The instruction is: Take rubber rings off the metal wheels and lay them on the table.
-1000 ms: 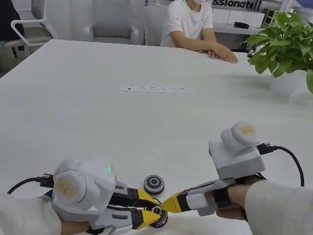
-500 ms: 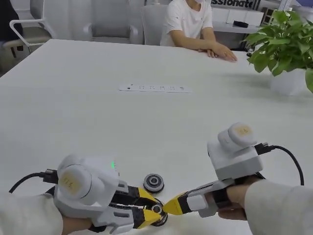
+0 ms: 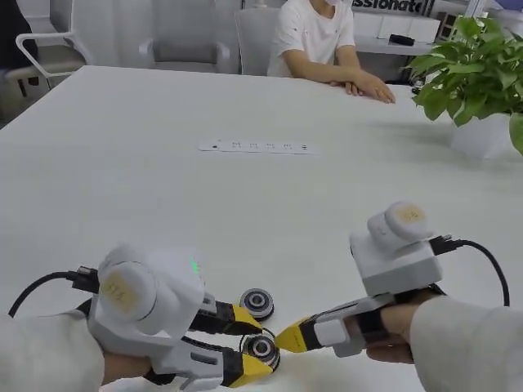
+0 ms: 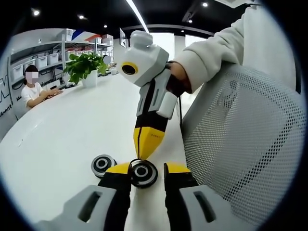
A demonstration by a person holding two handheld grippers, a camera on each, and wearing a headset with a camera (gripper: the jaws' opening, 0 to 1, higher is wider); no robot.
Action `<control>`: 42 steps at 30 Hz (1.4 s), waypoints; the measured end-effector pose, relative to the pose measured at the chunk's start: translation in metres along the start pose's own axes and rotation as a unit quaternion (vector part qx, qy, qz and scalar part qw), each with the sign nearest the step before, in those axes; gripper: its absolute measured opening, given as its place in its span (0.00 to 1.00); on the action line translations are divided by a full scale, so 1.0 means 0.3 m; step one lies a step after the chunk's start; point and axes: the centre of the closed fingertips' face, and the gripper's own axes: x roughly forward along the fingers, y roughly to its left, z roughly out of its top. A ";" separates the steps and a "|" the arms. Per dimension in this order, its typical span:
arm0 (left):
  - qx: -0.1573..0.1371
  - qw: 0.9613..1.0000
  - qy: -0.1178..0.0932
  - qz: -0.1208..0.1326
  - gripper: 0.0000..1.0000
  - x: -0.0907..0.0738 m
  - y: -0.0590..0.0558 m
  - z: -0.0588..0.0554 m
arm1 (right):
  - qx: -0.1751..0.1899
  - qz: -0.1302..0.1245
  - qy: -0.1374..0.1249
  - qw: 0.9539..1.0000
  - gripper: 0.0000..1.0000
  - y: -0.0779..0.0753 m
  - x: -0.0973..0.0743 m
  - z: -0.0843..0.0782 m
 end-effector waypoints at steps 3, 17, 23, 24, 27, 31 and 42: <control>0.001 1.000 -0.009 0.004 0.31 -0.014 0.002 0.023 | 0.001 0.000 -0.001 1.000 0.00 -0.002 -0.001 0.000; 0.030 1.000 -0.004 0.004 0.55 -0.049 -0.020 0.069 | 0.008 -0.001 -0.014 1.000 0.00 -0.005 -0.015 0.017; 0.025 1.000 -0.008 0.006 0.64 -0.071 -0.014 0.090 | 0.008 -0.002 -0.016 1.000 0.00 -0.005 -0.017 0.019; 0.025 1.000 -0.009 0.009 0.65 -0.078 -0.009 0.091 | 0.007 -0.003 -0.016 1.000 0.00 -0.005 -0.018 0.020; 0.019 1.000 -0.016 0.017 0.68 -0.100 0.008 0.101 | 0.006 -0.004 -0.017 1.000 0.00 -0.006 -0.019 0.022; 0.007 0.999 -0.028 0.031 0.69 -0.136 0.029 0.115 | 0.005 -0.004 -0.019 1.000 0.00 -0.007 -0.023 0.025; -0.007 0.997 -0.043 0.064 0.72 -0.239 0.050 0.112 | 0.012 -0.002 -0.032 0.999 0.00 -0.005 -0.033 0.042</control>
